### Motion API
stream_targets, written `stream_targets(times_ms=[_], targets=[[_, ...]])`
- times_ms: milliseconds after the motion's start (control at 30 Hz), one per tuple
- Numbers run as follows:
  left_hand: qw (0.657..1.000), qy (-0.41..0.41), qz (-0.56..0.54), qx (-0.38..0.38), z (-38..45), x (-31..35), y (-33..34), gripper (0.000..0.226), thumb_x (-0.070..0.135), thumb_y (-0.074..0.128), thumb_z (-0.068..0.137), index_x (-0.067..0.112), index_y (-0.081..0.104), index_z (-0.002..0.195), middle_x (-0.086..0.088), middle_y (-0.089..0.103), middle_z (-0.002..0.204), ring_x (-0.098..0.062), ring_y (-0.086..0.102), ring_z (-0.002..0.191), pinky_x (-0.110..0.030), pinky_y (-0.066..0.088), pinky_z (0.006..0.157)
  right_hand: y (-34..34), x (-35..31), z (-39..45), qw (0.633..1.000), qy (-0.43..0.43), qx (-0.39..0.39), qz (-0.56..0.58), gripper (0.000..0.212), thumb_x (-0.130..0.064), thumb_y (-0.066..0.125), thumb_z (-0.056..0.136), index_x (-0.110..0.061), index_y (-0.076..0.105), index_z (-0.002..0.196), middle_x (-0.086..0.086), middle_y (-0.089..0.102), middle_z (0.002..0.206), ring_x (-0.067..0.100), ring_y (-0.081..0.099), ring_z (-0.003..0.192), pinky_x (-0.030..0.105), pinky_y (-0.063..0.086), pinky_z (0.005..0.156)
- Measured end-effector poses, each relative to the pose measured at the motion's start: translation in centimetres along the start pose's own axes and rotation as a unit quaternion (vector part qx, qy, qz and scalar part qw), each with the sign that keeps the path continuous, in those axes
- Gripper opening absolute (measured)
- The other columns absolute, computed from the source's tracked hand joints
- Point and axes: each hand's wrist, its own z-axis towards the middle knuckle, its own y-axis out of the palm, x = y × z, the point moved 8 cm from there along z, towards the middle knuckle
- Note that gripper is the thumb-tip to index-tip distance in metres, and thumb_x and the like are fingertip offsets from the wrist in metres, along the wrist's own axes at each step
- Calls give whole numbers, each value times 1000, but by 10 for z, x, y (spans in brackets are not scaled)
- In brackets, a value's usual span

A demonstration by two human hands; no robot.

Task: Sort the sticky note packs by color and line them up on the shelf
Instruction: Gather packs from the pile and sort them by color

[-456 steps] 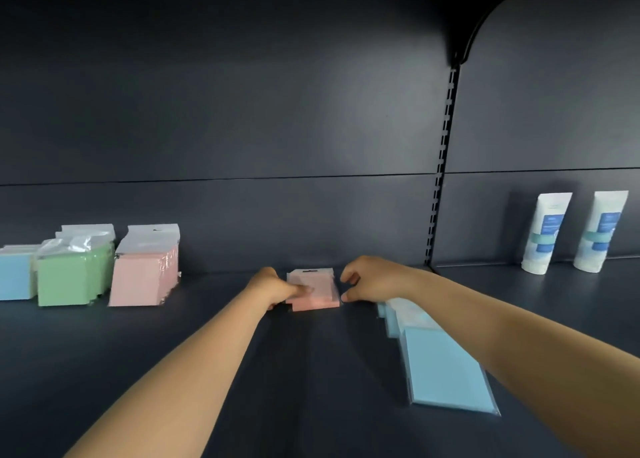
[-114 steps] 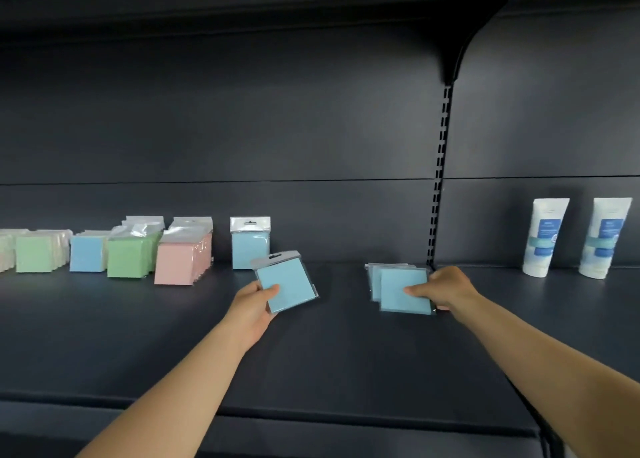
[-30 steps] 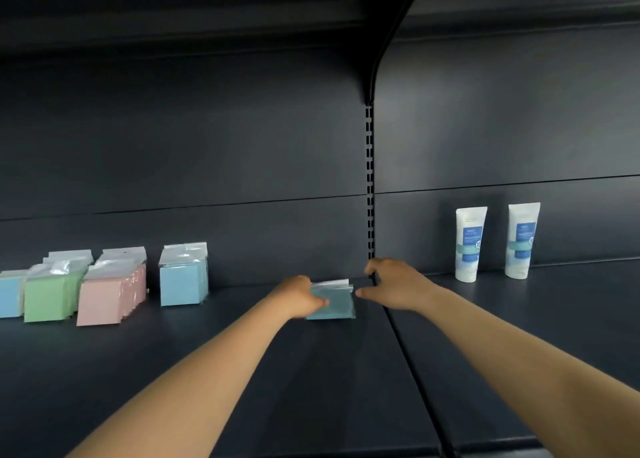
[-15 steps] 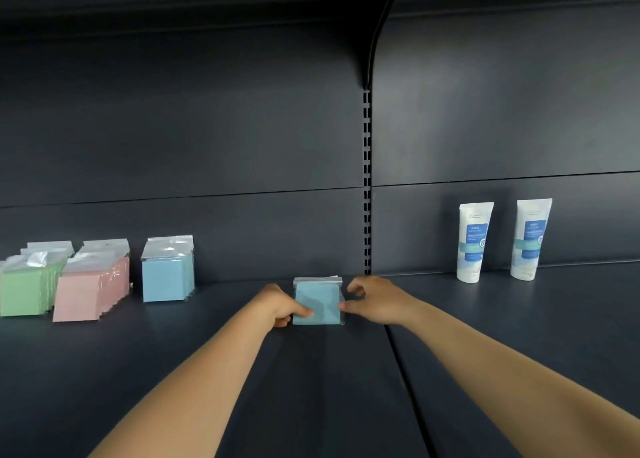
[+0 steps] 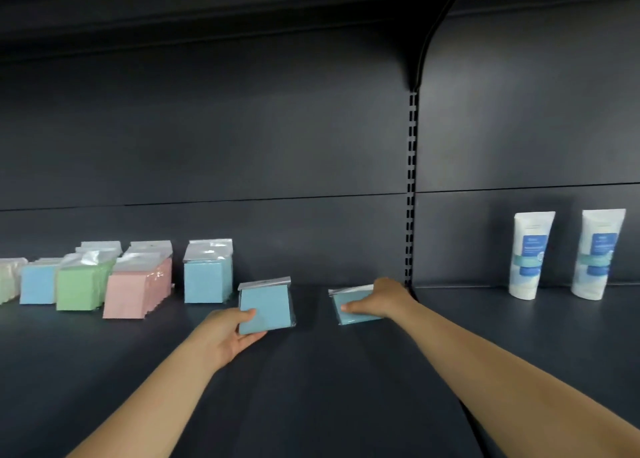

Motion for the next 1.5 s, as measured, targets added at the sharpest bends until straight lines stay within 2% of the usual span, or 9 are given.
stream_targets(times_ms=[100, 200, 433, 533, 667, 967, 1100, 1300, 1500], targets=[[1000, 11, 12, -2, -1, 8, -14, 18, -11, 46, 91, 2, 54, 100, -14, 62, 96, -27, 60, 86, -44, 44, 86, 6, -8, 8, 999, 36, -34, -1, 75, -53, 77, 67, -12, 49, 124, 5, 55, 126, 21, 55, 112, 27, 44, 86], [1000, 12, 11, 0, 3, 13, -30, 23, -10, 46, 91, 2, 53, 110, -15, 61, 106, -30, 58, 97, -43, 46, 83, 6, -13, 11, 997, 50, -62, 16, 66, -40, 79, 72, -8, 50, 122, 4, 53, 112, 18, 50, 96, 26, 40, 78], [999, 25, 18, -27, 15, 36, -64, 30, -11, 46, 91, 4, 50, 116, -13, 62, 107, -26, 60, 89, -42, 49, 74, 24, -41, 11, 965, 87, -98, 226, 15, -3, 67, 84, -9, 54, 80, 5, 55, 80, 11, 49, 68, 19, 41, 55], [996, 44, 53, -63, 17, 53, -76, 27, -11, 46, 91, 4, 53, 112, -11, 64, 100, -25, 62, 88, -42, 48, 82, 27, -83, -10, 947, 20, -80, 309, 12, 1, 69, 81, -2, 63, 91, 8, 67, 88, 15, 62, 77, 21, 50, 60], [990, 66, 76, -102, 21, 70, -99, 30, -9, 50, 90, 6, 50, 116, -16, 60, 117, -28, 62, 97, -40, 50, 84, 48, -145, -43, 905, -33, -54, 421, 22, -1, 71, 80, 0, 67, 102, 10, 72, 97, 17, 68, 86, 23, 54, 69], [967, 101, 65, -225, 20, 86, -132, 27, 12, 56, 93, 11, 51, 119, -7, 66, 115, -22, 65, 104, -37, 55, 83, 125, -221, -65, 853, -5, 67, 517, 13, -5, 69, 83, 0, 65, 94, 14, 72, 93, 25, 67, 84, 40, 53, 83], [961, 144, 134, -193, 31, 75, -134, 33, 3, 54, 92, 15, 47, 121, -1, 63, 113, -18, 61, 105, -36, 50, 92, 147, -225, -65, 847, 7, 164, 506, 11, -9, 66, 85, -5, 61, 95, 8, 68, 93, 17, 63, 82, 25, 49, 66], [907, 290, 273, -141, 47, 85, -116, 35, 10, 48, 93, 23, 45, 125, 5, 55, 117, -5, 53, 100, -6, 38, 70, 144, -229, -54, 842, -59, 236, 482, 27, 1, 56, 90, -23, 54, 103, -5, 67, 102, 8, 63, 97, 18, 49, 78], [883, 347, 316, -31, 73, 96, -115, 38, 1, 50, 91, 5, 45, 128, -6, 42, 129, -11, 45, 110, -3, 34, 86, 144, -238, -21, 882, -71, 264, 383, 26, -6, 55, 92, -26, 51, 107, -8, 61, 105, 6, 60, 99, 13, 48, 76]])
